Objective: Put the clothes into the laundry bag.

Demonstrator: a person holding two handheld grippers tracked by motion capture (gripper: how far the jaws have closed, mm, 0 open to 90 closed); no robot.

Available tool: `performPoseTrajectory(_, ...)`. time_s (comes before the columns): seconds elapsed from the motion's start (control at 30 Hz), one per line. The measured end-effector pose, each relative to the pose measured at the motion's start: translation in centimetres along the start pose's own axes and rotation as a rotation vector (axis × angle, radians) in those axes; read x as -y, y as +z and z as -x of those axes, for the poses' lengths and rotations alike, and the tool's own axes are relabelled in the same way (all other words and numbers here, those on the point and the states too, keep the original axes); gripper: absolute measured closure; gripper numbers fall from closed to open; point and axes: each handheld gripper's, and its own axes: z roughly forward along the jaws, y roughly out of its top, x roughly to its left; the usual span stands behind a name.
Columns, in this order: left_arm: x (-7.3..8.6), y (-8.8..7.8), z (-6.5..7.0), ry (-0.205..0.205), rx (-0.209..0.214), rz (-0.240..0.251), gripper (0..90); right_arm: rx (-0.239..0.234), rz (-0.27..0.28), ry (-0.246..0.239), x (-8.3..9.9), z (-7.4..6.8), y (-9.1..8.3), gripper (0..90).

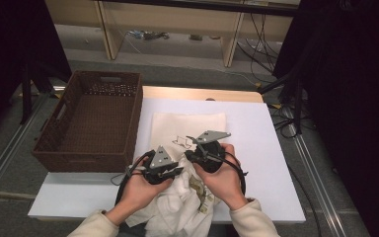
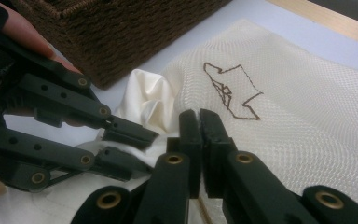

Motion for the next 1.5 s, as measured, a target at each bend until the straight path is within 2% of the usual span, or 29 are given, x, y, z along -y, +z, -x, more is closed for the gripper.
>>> performPoseTrajectory(0.17,-1.0,-0.5,0.6,-0.031,-0.007,0.052,81.0,0.002,0.017,-0.013,-0.1,0.1,-0.3,89.8)
performPoseTrajectory(0.3,-1.5,0.2,0.5,-0.016,-0.025,0.050,81.0,0.004,0.033,-0.036,-0.2,0.2,-0.6,89.9)
performPoseTrajectory(0.33,-1.6,0.6,0.4,0.000,-0.035,0.046,81.0,0.001,0.030,-0.022,-0.2,0.0,-0.6,89.9)
performPoseTrajectory(0.37,-1.6,1.1,0.3,0.028,-0.082,0.058,80.9,-0.007,0.041,-0.068,-0.3,0.2,-0.4,89.9)
performPoseTrajectory(0.4,-1.5,1.5,0.0,0.063,-0.100,0.042,80.9,-0.015,0.020,-0.025,-0.2,-0.3,-0.5,89.9)
performPoseTrajectory(0.43,-1.3,2.2,0.0,0.011,-0.084,0.051,80.8,-0.017,0.014,-0.023,-0.2,-0.4,-0.4,89.9)
performPoseTrajectory(0.47,-1.2,2.6,0.0,0.000,-0.064,0.045,80.5,-0.018,0.013,-0.042,-0.2,-0.5,-0.2,89.9)
performPoseTrajectory(0.53,-1.2,2.8,-0.2,0.045,-0.069,0.027,78.4,-0.014,-0.002,-0.026,-0.1,-0.5,0.1,89.9)
performPoseTrajectory(0.57,-1.2,2.6,-0.2,0.052,-0.052,0.034,75.0,-0.015,-0.001,-0.023,0.0,-0.3,0.1,89.9)
performPoseTrajectory(0.6,-1.1,2.5,0.0,0.017,-0.043,0.063,69.8,-0.013,0.004,-0.020,0.0,-0.2,0.0,89.9)
performPoseTrajectory(0.63,-1.1,2.0,-0.1,0.028,-0.033,0.068,61.4,-0.010,0.009,-0.010,-0.1,-0.1,-0.1,89.9)
performPoseTrajectory(0.67,-1.1,1.7,0.2,0.015,-0.017,0.100,53.9,-0.008,0.016,-0.024,-0.1,0.2,-0.2,89.8)
performPoseTrajectory(0.73,-1.1,0.4,0.6,0.043,-0.026,0.092,40.5,-0.008,0.017,0.008,-0.1,0.3,-0.4,89.8)
performPoseTrajectory(0.77,-1.0,-0.3,0.7,0.070,-0.032,0.099,33.8,0.008,0.027,-0.023,-0.1,0.6,-0.4,89.8)
performPoseTrajectory(0.8,-1.0,-1.0,0.6,0.085,-0.030,0.096,29.6,-0.003,0.019,-0.005,-0.1,0.6,-0.4,89.8)
performPoseTrajectory(0.83,-0.8,-1.5,0.4,0.098,-0.028,0.101,27.7,-0.002,0.023,-0.014,-0.1,0.7,-0.4,89.8)
performPoseTrajectory(0.87,-0.6,-1.8,0.3,0.055,-0.030,0.110,26.0,-0.001,0.022,-0.010,-0.1,0.7,-0.4,89.8)
performPoseTrajectory(0.9,-0.3,-2.0,0.0,0.042,-0.036,0.111,25.7,-0.001,0.018,-0.009,-0.1,0.6,-0.4,89.8)
performPoseTrajectory(0.97,0.4,-1.9,-0.8,0.055,-0.041,0.072,24.9,0.003,0.024,-0.035,-0.1,0.6,-0.3,89.8)
performPoseTrajectory(1.0,0.8,-1.6,-1.0,0.032,-0.027,0.056,24.5,0.003,0.010,0.013,-0.1,0.2,-0.4,89.8)
performPoseTrajectory(1.03,1.1,-1.2,-1.2,0.004,-0.023,0.047,24.3,0.004,0.021,-0.031,-0.1,0.5,-0.3,89.7)
performPoseTrajectory(1.1,1.5,-0.6,-1.6,-0.015,-0.019,0.044,23.3,0.003,0.019,-0.032,-0.1,0.5,-0.2,89.7)
performPoseTrajectory(1.13,1.5,-0.3,-1.8,-0.016,-0.001,0.036,25.2,0.005,0.009,0.001,-0.1,0.3,-0.3,89.7)
performPoseTrajectory(1.17,1.5,0.0,-1.8,-0.042,0.008,0.043,28.8,0.003,0.009,-0.001,-0.1,0.4,-0.2,89.8)
performPoseTrajectory(1.23,1.4,0.1,-1.8,-0.013,0.022,0.002,44.3,-0.008,0.010,0.000,0.0,0.4,0.0,89.8)
performPoseTrajectory(1.27,1.4,0.3,-1.7,-0.009,0.020,-0.005,49.9,0.003,0.015,-0.030,0.0,0.5,0.0,89.8)
performPoseTrajectory(1.3,1.2,0.3,-1.6,0.000,0.032,-0.024,54.9,-0.001,0.009,-0.025,0.0,0.5,0.0,89.8)
performPoseTrajectory(1.4,0.9,0.4,-1.1,0.011,0.005,-0.028,74.6,0.006,0.005,-0.010,0.0,0.3,0.0,89.8)
performPoseTrajectory(1.5,0.4,-0.3,-0.6,0.012,0.001,0.007,80.4,0.009,0.017,-0.046,0.0,0.4,0.0,89.8)
